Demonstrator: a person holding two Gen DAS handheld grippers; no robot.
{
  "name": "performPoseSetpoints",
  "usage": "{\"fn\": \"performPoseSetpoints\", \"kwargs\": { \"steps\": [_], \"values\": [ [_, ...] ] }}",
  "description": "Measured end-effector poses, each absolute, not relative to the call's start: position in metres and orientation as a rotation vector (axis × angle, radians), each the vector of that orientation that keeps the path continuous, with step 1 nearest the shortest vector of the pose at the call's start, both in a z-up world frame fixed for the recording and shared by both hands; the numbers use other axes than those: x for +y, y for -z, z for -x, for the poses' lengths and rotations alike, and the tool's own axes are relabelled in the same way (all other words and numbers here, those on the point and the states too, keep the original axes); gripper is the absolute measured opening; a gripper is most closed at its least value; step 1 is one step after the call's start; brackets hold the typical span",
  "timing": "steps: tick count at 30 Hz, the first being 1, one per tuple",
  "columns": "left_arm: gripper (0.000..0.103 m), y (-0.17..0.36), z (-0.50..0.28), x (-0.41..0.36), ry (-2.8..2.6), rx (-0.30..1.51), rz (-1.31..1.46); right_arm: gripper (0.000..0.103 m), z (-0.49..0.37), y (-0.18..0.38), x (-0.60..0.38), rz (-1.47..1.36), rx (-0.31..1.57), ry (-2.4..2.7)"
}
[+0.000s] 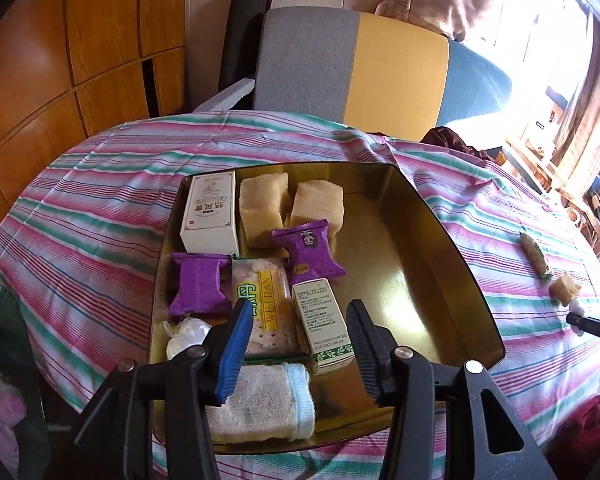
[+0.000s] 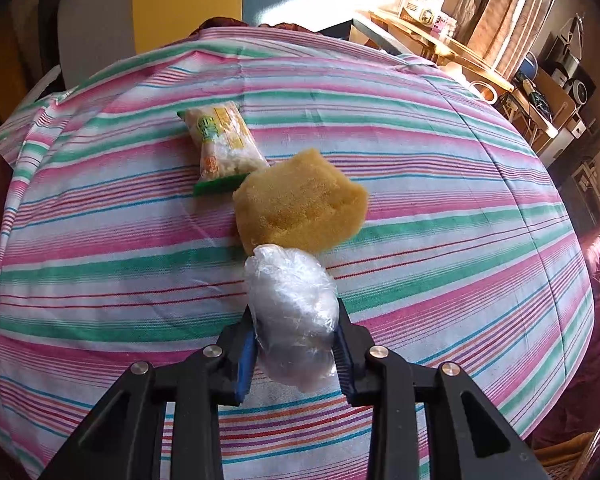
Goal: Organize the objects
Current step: 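Carry the plastic bag into the gold tray and open the right tool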
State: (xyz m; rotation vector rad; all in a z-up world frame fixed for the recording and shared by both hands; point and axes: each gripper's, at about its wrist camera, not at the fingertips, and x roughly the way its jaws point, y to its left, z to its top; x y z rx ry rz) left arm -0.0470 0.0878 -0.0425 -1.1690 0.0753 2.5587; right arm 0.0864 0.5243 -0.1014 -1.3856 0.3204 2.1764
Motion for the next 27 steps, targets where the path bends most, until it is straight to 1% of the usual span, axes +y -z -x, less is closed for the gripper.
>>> {"fn": "performPoseSetpoints", "kwargs": {
  "steps": [2,5,14,20,27],
  "values": [
    [0.05,0.036,0.044,0.084,-2.581,0.083,1.136,0.033,-0.086,0.088,0.517,1.348,0.353,-2.233],
    [0.053,0.028,0.039,0.08,-2.617,0.095,1.084,0.033,-0.079,0.068,0.492,1.313,0.342,-2.336],
    [0.057,0.02,0.034,0.068,-2.657,0.095,1.04,0.033,-0.024,0.015,0.363,1.301,0.201,-2.747],
    [0.057,0.024,0.036,0.056,-2.673,0.075,1.06,0.033,0.009,0.019,0.276,1.42,0.075,-2.908],
    [0.058,0.028,0.039,0.037,-2.698,0.035,1.082,0.033,0.034,0.057,0.227,1.618,0.013,-2.881]
  ]
}}
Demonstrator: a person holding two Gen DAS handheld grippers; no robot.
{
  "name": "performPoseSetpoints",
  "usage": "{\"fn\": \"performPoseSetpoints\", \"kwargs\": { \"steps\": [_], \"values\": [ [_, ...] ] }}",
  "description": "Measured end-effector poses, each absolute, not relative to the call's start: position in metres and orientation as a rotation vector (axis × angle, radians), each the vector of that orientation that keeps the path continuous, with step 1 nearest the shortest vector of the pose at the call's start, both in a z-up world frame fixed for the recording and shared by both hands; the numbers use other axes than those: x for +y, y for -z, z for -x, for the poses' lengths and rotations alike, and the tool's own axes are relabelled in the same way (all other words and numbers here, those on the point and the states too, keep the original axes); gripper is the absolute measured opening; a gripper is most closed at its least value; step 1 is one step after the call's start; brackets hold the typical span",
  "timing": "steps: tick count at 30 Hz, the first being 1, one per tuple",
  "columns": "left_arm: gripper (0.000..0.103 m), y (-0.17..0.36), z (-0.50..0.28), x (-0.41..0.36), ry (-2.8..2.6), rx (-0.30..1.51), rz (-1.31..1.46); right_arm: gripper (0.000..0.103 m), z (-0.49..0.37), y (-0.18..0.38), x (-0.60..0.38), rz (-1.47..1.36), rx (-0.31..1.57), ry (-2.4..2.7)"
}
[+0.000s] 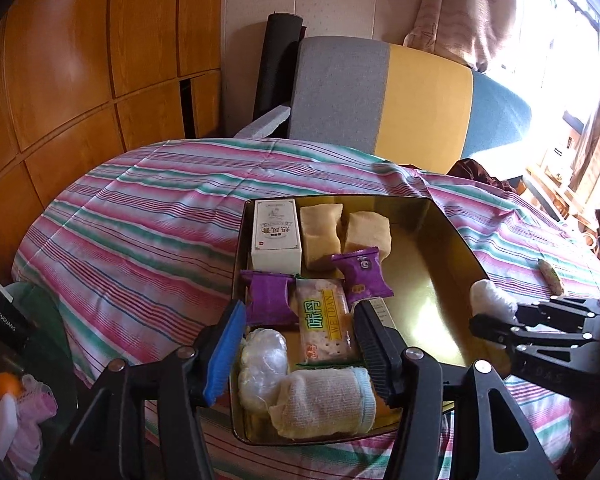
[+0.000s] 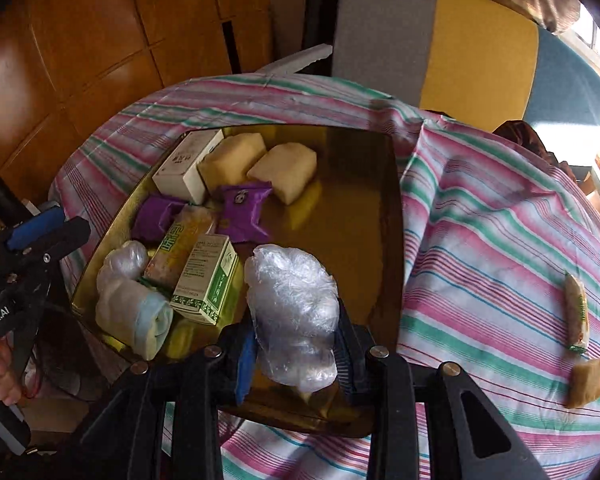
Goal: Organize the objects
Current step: 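Carry the plastic bag into the gold tray and open the right tool, then move the right tool back to the yellow sponge on the table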
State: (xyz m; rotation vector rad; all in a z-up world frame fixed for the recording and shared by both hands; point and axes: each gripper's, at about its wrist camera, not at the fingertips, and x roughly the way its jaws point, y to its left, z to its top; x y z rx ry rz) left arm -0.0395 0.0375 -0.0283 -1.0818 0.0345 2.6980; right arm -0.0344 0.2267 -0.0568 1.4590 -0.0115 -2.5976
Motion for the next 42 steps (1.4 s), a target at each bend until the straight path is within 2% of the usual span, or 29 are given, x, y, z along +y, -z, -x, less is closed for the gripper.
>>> {"fn": "performPoseSetpoints", "kwargs": {
  "steps": [7,15,33,42],
  "values": [
    [0.058,0.035,0.042,0.024,-2.717,0.007,1.117,0.035,0.048,0.095,0.207,-1.607,-0.06,2.474],
    [0.061,0.036,0.042,0.019,-2.728,0.004,1.122,0.042,0.04,0.108,0.186,-1.592,-0.142,2.328],
    [0.065,0.019,0.026,0.031,-2.739,0.081,1.038,0.045,0.008,0.053,0.235,-1.41,-0.252,2.51],
    [0.066,0.011,0.019,0.053,-2.703,0.136,1.006,0.045,-0.01,0.041,0.298,-1.417,-0.332,2.658]
  ]
}}
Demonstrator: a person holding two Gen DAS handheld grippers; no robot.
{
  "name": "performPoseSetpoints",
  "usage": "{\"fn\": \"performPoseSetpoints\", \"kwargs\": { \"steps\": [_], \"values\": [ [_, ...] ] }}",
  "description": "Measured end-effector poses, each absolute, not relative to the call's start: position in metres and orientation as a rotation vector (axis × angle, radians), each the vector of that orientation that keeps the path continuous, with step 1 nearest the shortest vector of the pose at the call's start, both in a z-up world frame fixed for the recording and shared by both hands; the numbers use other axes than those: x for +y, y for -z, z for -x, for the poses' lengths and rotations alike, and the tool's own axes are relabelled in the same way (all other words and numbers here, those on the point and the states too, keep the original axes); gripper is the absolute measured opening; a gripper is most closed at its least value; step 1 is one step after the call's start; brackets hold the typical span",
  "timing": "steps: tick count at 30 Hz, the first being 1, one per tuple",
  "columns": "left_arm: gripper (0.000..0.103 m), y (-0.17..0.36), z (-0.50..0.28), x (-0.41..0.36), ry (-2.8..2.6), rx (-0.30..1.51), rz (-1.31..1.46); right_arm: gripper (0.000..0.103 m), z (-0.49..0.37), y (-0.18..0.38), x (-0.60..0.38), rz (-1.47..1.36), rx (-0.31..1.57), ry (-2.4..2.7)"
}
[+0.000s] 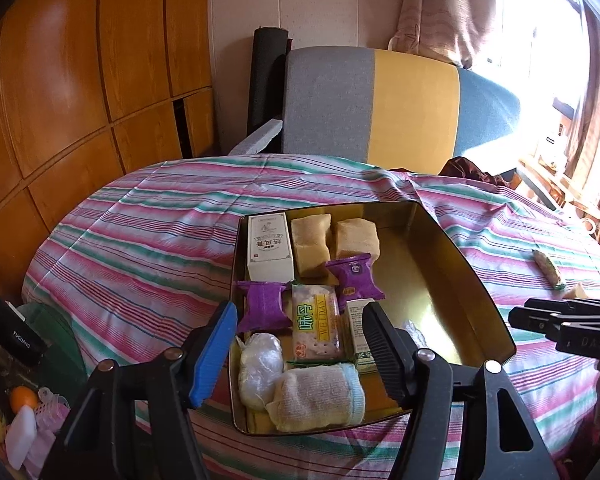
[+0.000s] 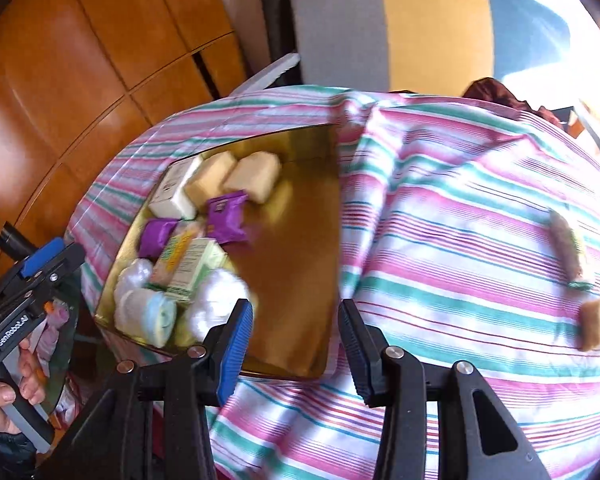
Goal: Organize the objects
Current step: 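Move the right tool back to the yellow sponge on the table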
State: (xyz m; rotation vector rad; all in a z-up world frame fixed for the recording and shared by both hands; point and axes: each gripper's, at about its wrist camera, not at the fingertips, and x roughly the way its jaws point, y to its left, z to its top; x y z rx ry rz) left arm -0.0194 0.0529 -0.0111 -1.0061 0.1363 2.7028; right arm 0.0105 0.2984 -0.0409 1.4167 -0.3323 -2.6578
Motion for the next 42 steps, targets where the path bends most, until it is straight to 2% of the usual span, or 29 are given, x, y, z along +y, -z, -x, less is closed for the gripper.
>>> {"fn": "performPoseSetpoints", "kwargs": {
  "steps": [16,24,27,32,34,35,37,40,42],
  "values": [
    [0.068,0.005,0.015,0.124,-2.574,0.279,0.955,0.045,-0.058,0.045,0.471,-1.526,-0.627,2.984],
    [0.07,0.005,0.011,0.171,-2.467,0.319,0.935,0.045,-0.09,0.06,0.561,-1.609,-0.969,3.114],
    [0.07,0.006,0.011,0.188,-2.431,0.333,0.933,0.045,-0.092,0.069,0.581,-1.653,-1.032,3.115],
    [0.07,0.006,0.009,0.212,-2.374,0.353,0.932,0.045,-0.08,0.089,0.591,-1.727,-1.054,3.064],
    [0.071,0.007,0.009,0.221,-2.35,0.352,0.941,0.051,-0.074,0.094,0.592,-1.73,-1.039,3.064],
    [0.072,0.007,0.01,0.225,-2.334,0.344,0.952,0.057,-0.072,0.095,0.592,-1.731,-1.012,3.083],
    [0.072,0.009,0.01,0.234,-2.308,0.335,0.968,0.058,-0.067,0.093,0.591,-1.716,-0.922,3.113],
    [0.072,0.011,0.011,0.248,-2.274,0.339,0.979,0.066,-0.056,0.092,0.588,-1.744,-0.753,3.109],
    [0.072,0.011,0.011,0.259,-2.252,0.343,0.98,0.066,-0.051,0.095,0.589,-1.784,-0.675,3.096]
  ]
}}
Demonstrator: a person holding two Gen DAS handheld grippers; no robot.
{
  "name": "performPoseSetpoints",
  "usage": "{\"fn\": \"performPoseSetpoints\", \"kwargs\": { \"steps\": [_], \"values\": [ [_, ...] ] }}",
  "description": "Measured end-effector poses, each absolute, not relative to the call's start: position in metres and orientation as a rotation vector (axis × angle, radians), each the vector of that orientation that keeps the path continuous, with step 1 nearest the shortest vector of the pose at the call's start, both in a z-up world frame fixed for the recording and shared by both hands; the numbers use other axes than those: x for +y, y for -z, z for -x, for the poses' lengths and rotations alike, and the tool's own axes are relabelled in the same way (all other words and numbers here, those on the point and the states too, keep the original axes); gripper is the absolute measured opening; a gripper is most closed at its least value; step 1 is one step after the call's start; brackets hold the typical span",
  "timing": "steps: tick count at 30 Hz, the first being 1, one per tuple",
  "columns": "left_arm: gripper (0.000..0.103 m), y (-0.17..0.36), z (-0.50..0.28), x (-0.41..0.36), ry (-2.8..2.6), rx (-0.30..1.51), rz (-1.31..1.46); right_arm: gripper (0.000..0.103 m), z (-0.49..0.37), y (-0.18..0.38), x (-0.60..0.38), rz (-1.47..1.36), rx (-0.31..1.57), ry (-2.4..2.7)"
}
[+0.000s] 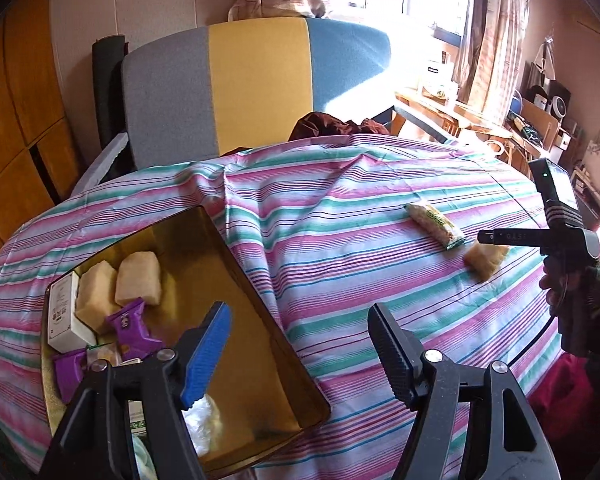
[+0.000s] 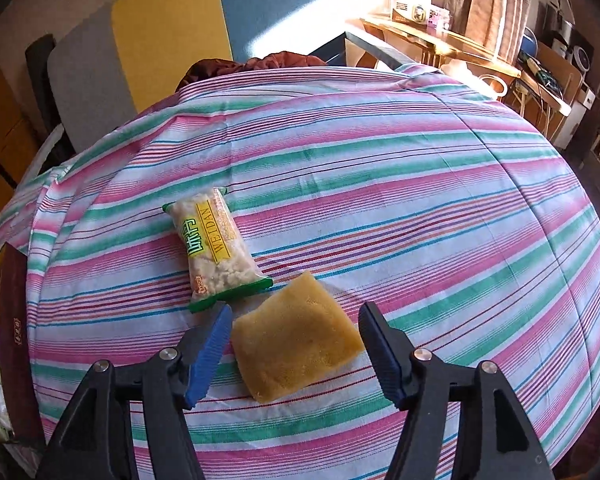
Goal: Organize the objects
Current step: 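Move the right tool back to the yellow sponge on the table, then grasp the cracker packet with the left tool while the right tool grasps the yellow sponge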
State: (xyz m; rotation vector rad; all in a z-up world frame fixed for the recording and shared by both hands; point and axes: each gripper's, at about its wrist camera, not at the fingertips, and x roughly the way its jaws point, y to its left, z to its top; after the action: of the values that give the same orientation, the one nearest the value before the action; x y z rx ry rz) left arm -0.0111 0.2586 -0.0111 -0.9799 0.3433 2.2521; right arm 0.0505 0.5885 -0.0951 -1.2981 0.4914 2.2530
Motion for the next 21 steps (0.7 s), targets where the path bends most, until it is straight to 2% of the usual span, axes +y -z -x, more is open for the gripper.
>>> {"fn": "performPoseSetpoints", "kwargs": {
  "steps": [7,9,13,15,18,21],
  "values": [
    [0.072,0.017,0.017,0.303,-2.173,0.353,1.016,0.064,-0.043,0.109,0.585,1.405,0.426,-2.256],
    [0.072,0.021,0.021,0.318,-2.145,0.342,1.046,0.053,-0.044,0.108,0.58,1.423,0.384,-2.252],
    [0.072,0.032,0.027,0.353,-2.101,0.346,1.087,0.038,-0.049,0.102,0.584,1.396,0.419,-2.251],
    [0.072,0.039,0.03,0.37,-2.07,0.348,1.109,0.022,-0.054,0.093,0.586,1.354,0.458,-2.27],
    [0.072,0.053,0.038,0.398,-2.032,0.358,1.162,0.022,-0.057,0.086,0.589,1.334,0.493,-2.281],
    [0.071,0.065,0.047,0.423,-2.005,0.351,1.217,0.025,-0.059,0.094,0.597,1.349,0.641,-2.292]
  ]
}}
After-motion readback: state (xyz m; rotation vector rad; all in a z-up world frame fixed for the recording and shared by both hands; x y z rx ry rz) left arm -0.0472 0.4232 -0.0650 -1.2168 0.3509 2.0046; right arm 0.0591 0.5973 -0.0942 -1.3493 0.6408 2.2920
